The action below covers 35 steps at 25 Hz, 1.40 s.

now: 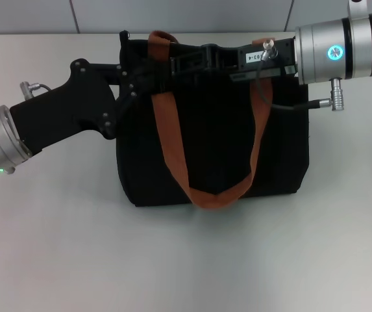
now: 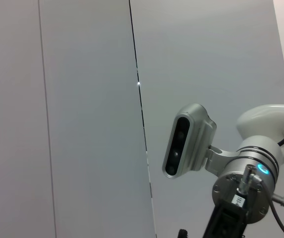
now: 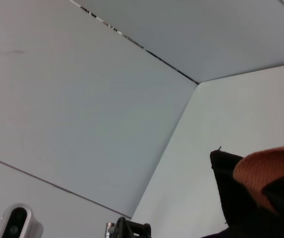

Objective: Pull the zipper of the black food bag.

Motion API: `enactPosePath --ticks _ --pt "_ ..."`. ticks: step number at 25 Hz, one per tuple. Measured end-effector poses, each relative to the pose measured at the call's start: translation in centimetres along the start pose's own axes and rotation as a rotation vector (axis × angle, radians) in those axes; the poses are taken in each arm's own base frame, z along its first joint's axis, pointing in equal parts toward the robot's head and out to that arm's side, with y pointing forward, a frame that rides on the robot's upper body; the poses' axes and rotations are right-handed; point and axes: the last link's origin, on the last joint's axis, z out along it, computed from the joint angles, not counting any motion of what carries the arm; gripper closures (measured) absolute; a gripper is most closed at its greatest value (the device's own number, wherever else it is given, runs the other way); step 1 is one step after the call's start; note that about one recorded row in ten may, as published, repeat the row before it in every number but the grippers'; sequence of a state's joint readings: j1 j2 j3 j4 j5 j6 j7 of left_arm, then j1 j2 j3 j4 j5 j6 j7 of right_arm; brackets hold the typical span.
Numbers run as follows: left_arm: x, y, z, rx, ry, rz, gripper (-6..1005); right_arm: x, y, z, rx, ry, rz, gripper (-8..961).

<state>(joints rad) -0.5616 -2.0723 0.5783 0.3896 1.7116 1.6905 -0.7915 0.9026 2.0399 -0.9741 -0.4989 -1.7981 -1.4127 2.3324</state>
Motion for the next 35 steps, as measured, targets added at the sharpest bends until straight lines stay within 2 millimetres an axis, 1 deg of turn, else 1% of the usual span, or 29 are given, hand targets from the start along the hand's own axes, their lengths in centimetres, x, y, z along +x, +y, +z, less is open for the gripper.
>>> enactPosePath --ticks 4,18,26,29,35 --pt "0.2 -0.3 -0.3 0.023 0.014 0.004 981 0.0 -0.1 0.0 0.002 -0.004 -0.002 574" --pt "0.3 -0.3 -0.7 0.031 0.016 0.008 981 -0.3 -0.2 0.1 0.02 -0.011 -0.021 574" --pt "0.6 -0.5 -0.2 0.022 0.026 0.009 981 -0.4 0.0 0.6 0.032 0.007 -0.038 574" --pt "0.9 -0.6 0.4 0.015 0.046 0.008 982 -0.4 0.1 0.8 0.027 0.011 -0.042 579" --pt "0.9 -0.5 0.4 0.016 0.049 0.003 982 -0.3 0.1 0.8 0.027 0.01 -0.045 606"
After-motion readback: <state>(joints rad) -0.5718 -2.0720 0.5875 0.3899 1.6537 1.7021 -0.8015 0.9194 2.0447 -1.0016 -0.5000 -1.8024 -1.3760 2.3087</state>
